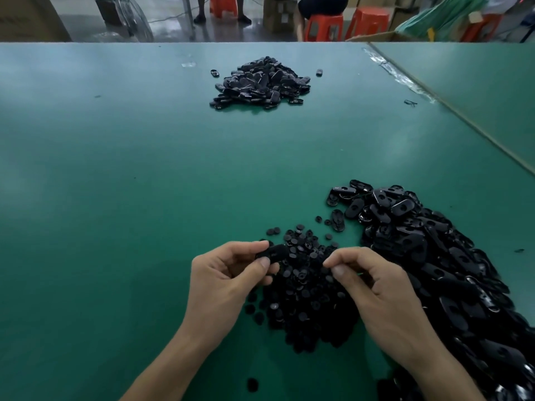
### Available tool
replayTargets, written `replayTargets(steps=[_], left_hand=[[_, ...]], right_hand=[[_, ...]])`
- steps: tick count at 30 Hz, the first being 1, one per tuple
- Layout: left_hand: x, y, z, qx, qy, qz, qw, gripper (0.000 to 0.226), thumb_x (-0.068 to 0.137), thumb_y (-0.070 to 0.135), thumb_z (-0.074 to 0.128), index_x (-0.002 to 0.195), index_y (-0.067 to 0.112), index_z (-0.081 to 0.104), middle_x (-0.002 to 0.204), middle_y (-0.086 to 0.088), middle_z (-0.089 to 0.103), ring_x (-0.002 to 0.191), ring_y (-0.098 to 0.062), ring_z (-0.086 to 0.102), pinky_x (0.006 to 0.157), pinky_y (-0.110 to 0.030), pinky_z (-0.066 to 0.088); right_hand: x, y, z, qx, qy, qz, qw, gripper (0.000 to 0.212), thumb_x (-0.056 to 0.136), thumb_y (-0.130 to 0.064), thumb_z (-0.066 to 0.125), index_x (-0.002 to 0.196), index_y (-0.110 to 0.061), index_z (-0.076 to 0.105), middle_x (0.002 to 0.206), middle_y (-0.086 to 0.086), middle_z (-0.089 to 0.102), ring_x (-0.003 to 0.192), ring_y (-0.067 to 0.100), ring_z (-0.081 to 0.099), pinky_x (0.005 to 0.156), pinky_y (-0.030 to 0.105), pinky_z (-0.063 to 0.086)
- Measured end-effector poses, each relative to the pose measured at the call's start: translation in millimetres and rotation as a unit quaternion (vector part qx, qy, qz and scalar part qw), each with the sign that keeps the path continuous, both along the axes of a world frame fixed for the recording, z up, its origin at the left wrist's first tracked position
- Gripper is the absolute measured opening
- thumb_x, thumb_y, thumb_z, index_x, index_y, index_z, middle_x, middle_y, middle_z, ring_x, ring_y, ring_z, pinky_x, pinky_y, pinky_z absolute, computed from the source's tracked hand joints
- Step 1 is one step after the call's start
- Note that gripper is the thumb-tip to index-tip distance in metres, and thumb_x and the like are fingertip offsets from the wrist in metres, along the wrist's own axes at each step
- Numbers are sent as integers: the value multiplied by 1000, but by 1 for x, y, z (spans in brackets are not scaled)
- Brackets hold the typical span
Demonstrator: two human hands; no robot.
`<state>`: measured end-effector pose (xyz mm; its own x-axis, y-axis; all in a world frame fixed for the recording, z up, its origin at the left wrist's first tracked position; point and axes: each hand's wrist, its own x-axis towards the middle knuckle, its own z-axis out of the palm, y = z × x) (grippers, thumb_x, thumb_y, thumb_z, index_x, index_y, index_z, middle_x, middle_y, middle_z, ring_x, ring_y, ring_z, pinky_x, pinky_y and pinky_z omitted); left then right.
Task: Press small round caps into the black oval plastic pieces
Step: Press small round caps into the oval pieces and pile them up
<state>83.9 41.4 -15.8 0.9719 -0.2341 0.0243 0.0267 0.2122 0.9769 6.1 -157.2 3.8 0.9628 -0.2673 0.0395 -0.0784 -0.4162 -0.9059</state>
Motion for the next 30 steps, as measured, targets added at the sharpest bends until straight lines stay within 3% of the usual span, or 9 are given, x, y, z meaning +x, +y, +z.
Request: replayTargets(steps=[4,7,11,16,22,26,30], left_hand=[[-1,-1,0,14,-16,-2,1000,26,83,-9,70,90,14,80,79,-14,76,75,-29,76,68,-28,61],[-7,-5,2,32,-33,-11,999,28,81,-10,72,92,15,79,81,-9,78,75,-25,76,67,-24,60],[-9,-9,2,55,-39,-12,998,33,81,-11,73,91,19,79,83,-4,78,74,-19,76,68,-21,59],[-9,-8,1,65,-50,-16,997,32,82,-11,73,93,18,78,86,-2,79,79,-20,76,73,-24,60],[-9,-6,0,56,-49,-19,997,30,81,-5,76,92,23,81,87,-2,79,79,-18,76,73,-22,59],[-9,-8,1,58,-49,-20,997,28,76,10,75,97,27,79,86,0,79,78,-15,76,72,-21,58],[-8,-7,-1,66,-57,-27,996,24,76,7,74,92,24,81,87,0,79,80,-16,76,73,-22,58]], right_hand=[[3,7,6,37,-19,-25,999,23,89,-24,70,97,-45,73,92,-16,73,89,4,69,79,16,53],[8,21,12,53,-28,-7,998,27,85,-19,77,98,-42,72,86,-14,75,83,5,71,75,16,54],[16,39,15,-10,-37,-1,999,23,84,-9,77,82,-31,75,80,-20,73,78,-1,70,69,9,50],[20,48,17,-55,-33,-24,998,25,84,-9,79,81,-34,75,81,-16,73,80,-4,68,70,6,48],[18,48,19,-50,-8,-21,998,22,87,-10,75,84,-31,74,80,-25,71,77,-7,68,66,4,47],[18,48,17,-54,3,-24,998,22,88,-10,74,83,-31,71,79,-22,71,75,-4,68,65,7,49],[19,45,18,-45,18,-3,999,23,88,-9,74,81,-30,70,78,-19,72,74,-3,68,65,10,51]])
